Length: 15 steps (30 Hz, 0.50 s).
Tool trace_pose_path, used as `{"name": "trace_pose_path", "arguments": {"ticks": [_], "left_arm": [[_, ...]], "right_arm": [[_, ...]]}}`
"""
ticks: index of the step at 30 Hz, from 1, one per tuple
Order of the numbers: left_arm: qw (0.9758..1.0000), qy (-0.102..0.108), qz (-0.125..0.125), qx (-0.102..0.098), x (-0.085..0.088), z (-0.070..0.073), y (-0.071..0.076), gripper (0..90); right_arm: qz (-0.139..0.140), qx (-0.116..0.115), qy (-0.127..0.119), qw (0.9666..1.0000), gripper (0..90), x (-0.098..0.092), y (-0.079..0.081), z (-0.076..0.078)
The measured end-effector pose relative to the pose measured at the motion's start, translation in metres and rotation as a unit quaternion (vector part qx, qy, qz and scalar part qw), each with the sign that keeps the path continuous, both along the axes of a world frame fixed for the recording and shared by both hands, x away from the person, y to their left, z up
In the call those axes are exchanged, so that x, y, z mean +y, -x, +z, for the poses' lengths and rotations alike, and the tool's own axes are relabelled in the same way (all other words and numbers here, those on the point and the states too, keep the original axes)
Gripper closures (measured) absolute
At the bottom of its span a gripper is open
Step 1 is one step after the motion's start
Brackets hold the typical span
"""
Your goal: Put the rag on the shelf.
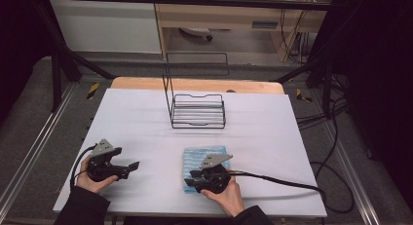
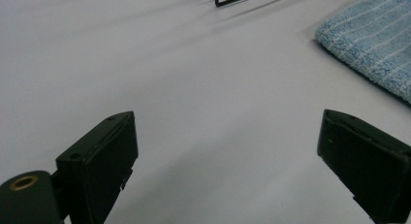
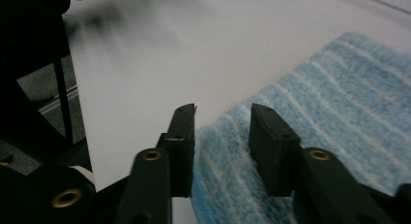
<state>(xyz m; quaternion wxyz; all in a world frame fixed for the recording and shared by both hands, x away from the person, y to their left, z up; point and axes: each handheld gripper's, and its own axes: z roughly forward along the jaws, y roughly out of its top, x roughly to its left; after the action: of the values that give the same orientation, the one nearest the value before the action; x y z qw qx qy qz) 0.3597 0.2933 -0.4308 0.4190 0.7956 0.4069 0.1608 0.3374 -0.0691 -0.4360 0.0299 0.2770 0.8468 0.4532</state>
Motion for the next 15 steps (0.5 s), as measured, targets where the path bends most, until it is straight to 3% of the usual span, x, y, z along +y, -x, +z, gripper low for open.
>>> {"name": "trace_pose_path", "arguments": {"ticks": [3,4,6,13,15], "left_arm": [[1.0,0.0,-0.001,-0.001,-0.001,0.001,0.0,7.1],[1.0,0.001,-0.002,-0.001,-0.002,0.001,0.0,7.0],[1.0,0.002,-0.003,0.001,-0.003,0.001,0.0,6.9],[0.9999,-0.004,-0.01,0.009,-0.01,0.0,-0.001,6.9],[0.9999,-0.002,-0.009,0.01,-0.013,0.0,-0.001,6.9]], "right_arm": [[-0.019,-0.016,-0.008,0.9997,46.0,-0.011,-0.004,0.009],[-0.039,-0.022,-0.011,0.9989,38.1,-0.021,-0.009,0.013],[-0.046,-0.023,-0.011,0.9986,35.8,-0.025,-0.011,0.014],[-0.102,-0.016,-0.021,0.9945,13.6,-0.067,-0.03,0.017],[-0.106,-0.017,-0.021,0.994,12.4,-0.072,-0.032,0.016]]}}
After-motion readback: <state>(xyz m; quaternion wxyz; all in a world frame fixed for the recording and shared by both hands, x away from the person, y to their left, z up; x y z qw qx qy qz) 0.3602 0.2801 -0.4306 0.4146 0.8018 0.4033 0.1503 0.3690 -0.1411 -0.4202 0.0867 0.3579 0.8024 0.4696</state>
